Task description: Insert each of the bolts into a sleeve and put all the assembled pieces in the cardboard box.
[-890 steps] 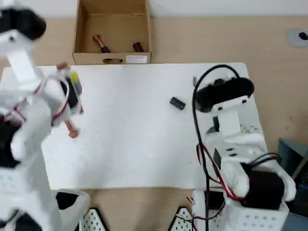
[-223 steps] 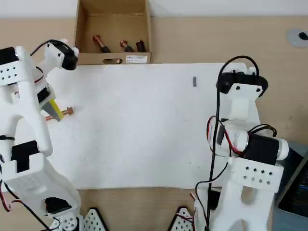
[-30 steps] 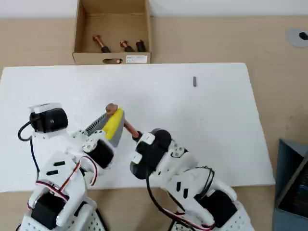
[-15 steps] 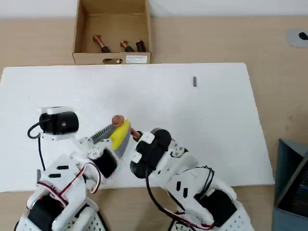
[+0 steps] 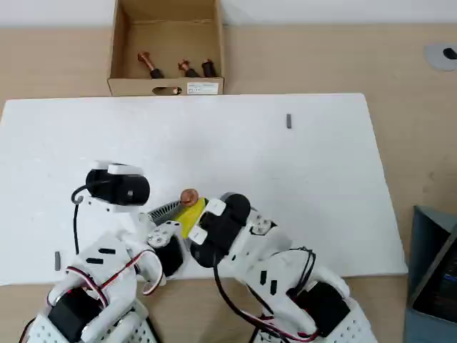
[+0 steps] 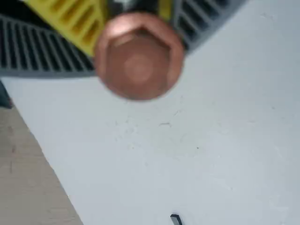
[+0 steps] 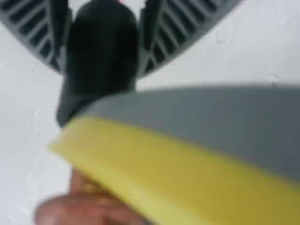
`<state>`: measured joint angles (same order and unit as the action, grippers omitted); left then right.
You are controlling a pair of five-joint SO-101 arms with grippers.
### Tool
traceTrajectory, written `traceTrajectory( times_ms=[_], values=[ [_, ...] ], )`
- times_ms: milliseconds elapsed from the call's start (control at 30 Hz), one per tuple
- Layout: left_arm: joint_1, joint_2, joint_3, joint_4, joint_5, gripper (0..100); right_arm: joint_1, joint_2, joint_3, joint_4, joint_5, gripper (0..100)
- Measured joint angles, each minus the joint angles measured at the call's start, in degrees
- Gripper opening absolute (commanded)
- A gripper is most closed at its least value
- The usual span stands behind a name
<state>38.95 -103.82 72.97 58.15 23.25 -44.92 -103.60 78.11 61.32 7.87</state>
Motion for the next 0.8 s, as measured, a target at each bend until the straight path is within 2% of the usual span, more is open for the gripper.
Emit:
traceTrajectory(
  times_ms=[233, 400, 633, 800],
  values=[
    [-0.70, 0.00, 0.09, 0.35, -0.09, 18, 0.35, 0.00, 0.00, 0.00, 0.00, 0.9],
    [-3.43, 0.00, 0.35, 1.14, -0.18, 18, 0.35, 0.00, -0.09, -0.09, 0.00, 0.9],
    [-3.52, 0.44, -0.44, 1.23, -0.09, 18, 0.26, 0.00, -0.09, -0.18, -0.09, 0.9],
    [-7.82, 0.35, -3.34, 1.23, -0.18, 18, 0.26, 0.00, -0.09, -0.18, -0.09, 0.9]
  ],
)
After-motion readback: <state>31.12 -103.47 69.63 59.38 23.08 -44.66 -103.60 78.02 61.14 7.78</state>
